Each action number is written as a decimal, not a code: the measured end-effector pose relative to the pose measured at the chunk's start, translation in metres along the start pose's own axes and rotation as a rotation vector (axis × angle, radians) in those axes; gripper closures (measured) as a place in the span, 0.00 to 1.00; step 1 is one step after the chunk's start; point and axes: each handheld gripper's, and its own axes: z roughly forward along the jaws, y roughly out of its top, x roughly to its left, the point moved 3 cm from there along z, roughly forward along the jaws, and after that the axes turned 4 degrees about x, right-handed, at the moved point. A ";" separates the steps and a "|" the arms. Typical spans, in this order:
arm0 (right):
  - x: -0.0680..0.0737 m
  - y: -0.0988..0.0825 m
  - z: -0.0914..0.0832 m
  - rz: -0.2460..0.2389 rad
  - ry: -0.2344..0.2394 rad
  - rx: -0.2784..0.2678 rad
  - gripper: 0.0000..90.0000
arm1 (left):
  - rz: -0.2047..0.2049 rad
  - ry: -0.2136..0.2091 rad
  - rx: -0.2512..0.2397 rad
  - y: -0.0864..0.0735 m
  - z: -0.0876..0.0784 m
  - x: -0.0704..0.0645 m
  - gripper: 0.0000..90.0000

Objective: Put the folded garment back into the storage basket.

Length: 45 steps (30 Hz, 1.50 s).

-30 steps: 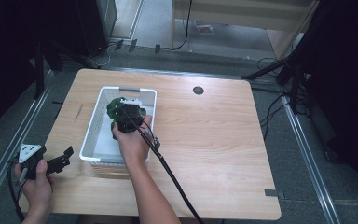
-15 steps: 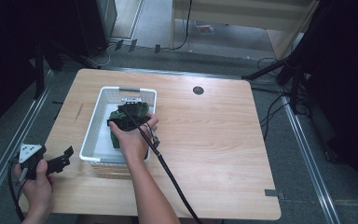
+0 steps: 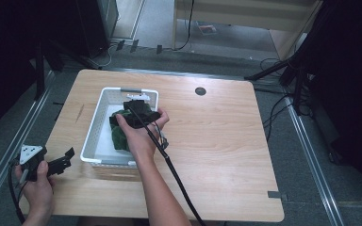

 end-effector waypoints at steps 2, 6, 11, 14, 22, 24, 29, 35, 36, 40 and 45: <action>-0.004 0.002 -0.005 0.003 0.000 -0.005 0.00 | 0.003 0.001 0.001 0.000 0.000 0.000 0.01; -0.015 0.005 -0.014 0.000 -0.011 -0.026 0.00 | 0.004 0.000 0.002 0.000 0.000 0.000 0.01; -0.031 0.005 -0.024 0.010 -0.028 -0.044 0.00 | 0.002 -0.002 0.000 0.000 0.000 0.000 0.01; -0.043 0.006 -0.031 0.018 -0.043 -0.059 0.00 | 0.003 -0.003 0.000 0.000 0.000 0.000 0.01; -0.071 0.003 -0.043 0.019 -0.080 -0.069 0.00 | 0.006 -0.003 0.000 0.000 0.000 0.000 0.01; -0.078 0.001 -0.046 0.014 -0.092 -0.070 0.00 | 0.005 -0.003 0.000 0.000 0.000 0.000 0.01; -0.094 -0.002 -0.051 0.029 -0.105 -0.076 0.00 | 0.008 -0.003 0.001 0.000 0.000 0.000 0.01; -0.116 -0.011 -0.056 0.034 -0.124 -0.068 0.00 | 0.010 -0.003 0.006 0.000 -0.001 -0.001 0.01; -0.120 -0.012 -0.058 0.040 -0.127 -0.069 0.00 | 0.011 -0.001 0.002 0.000 0.000 -0.001 0.01; -0.135 -0.018 -0.062 0.048 -0.142 -0.070 0.00 | 0.016 0.002 0.003 0.000 -0.001 -0.002 0.01; -0.153 -0.027 -0.065 0.055 -0.162 -0.063 0.00 | 0.021 0.004 -0.001 -0.001 -0.001 -0.003 0.01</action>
